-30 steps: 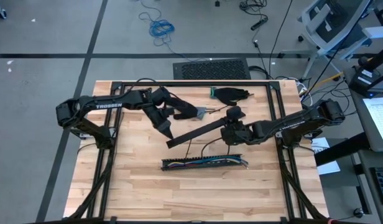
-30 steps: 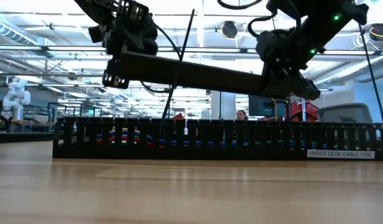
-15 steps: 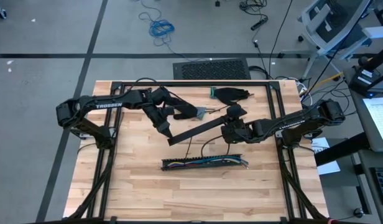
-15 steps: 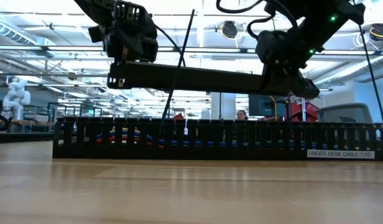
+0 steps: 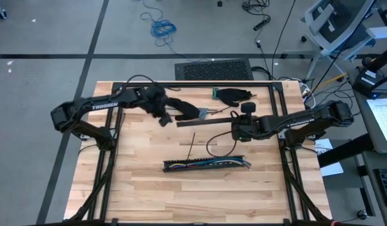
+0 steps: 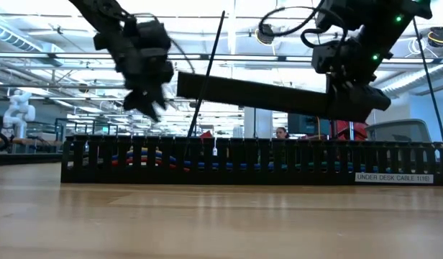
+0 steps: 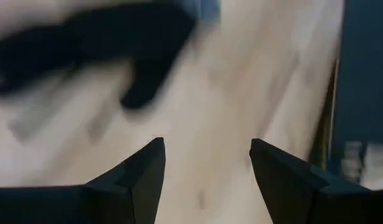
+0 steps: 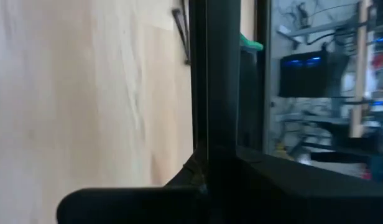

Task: Ziptie cables
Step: Insert the black cover of the black cable duct

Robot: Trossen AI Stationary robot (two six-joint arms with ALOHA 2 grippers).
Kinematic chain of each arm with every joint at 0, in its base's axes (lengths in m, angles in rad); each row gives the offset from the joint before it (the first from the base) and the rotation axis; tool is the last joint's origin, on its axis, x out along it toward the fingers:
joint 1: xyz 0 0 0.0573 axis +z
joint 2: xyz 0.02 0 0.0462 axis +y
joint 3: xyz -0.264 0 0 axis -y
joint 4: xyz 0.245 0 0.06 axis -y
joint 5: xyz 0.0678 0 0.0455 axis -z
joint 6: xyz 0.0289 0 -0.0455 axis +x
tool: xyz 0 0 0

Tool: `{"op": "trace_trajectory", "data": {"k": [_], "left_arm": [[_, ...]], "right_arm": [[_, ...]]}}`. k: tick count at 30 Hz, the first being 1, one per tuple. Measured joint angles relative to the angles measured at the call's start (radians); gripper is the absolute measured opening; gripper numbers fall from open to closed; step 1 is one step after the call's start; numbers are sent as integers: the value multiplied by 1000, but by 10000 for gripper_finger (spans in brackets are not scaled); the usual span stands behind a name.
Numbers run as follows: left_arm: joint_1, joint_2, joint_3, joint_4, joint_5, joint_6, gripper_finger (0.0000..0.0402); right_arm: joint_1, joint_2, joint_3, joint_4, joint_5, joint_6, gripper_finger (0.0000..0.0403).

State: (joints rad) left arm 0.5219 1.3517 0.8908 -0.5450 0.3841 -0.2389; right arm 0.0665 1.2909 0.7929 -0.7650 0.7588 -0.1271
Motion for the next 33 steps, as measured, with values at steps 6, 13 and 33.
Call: {"op": "trace_trajectory", "data": {"k": [6,13,33], "left_arm": [[-124,-67,-1,228,-267,-16,231],[-255,-190,-1,-54,-329,16,231],[-447,-385,-1,-149,-598,342,231]], "right_arm": [[-27,-5,22,-6,-31,29,0],[-42,-5,55,-56,-32,17,0],[-92,-1,55,161,-450,67,0]]}}
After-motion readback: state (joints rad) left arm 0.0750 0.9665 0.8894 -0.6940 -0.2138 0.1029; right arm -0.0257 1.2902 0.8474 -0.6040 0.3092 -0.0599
